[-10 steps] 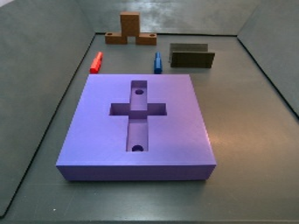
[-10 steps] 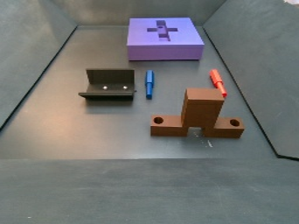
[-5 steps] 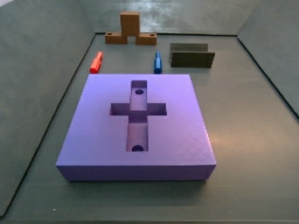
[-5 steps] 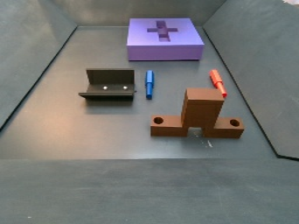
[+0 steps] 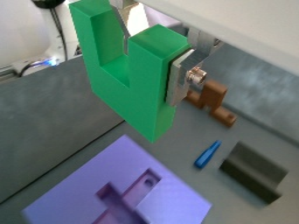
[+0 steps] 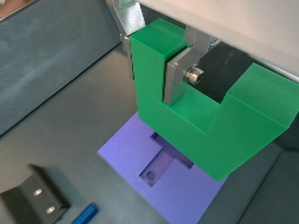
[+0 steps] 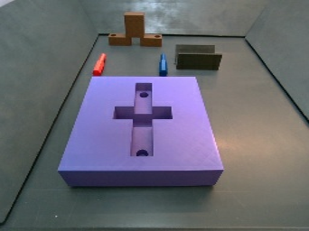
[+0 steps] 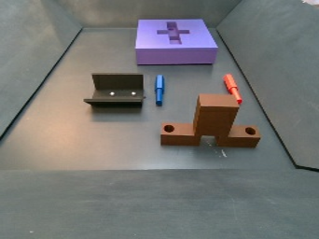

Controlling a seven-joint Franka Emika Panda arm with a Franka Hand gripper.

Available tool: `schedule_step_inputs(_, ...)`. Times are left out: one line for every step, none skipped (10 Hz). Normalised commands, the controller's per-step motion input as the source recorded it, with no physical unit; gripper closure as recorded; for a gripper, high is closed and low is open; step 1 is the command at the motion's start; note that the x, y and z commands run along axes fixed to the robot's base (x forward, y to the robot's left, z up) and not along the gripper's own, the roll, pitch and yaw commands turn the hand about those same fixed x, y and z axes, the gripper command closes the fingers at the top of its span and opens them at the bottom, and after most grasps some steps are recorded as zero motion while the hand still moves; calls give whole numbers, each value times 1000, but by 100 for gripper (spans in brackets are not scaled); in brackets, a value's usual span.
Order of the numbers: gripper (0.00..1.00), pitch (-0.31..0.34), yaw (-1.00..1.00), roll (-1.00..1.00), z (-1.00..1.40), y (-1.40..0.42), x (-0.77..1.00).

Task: Pick up the green object. Move up. Place the green object on the fixture. Regrasp the green object. Move to above the board. Insert the green object.
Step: Move to above the board, then insert the green object.

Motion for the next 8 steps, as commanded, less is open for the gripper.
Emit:
schedule_step_inputs(100, -63, 1, -434, 0, 29, -62)
schedule_step_inputs(100, -58, -3, -331, -2, 19, -54)
schedule_step_inputs(100, -20, 6, 0, -34, -89, 0)
schedule_step_inputs(100, -67, 40, 56, -460, -246, -169)
schedule_step_inputs(100, -170, 177, 61, -869, -306, 0)
schedule_step_inputs(100, -181, 171, 0, -871, -269, 109)
schedule_step_inputs(100, -230, 194, 0, -774, -291, 191)
schedule_step_inputs(100, -206, 34, 0, -869, -203, 560)
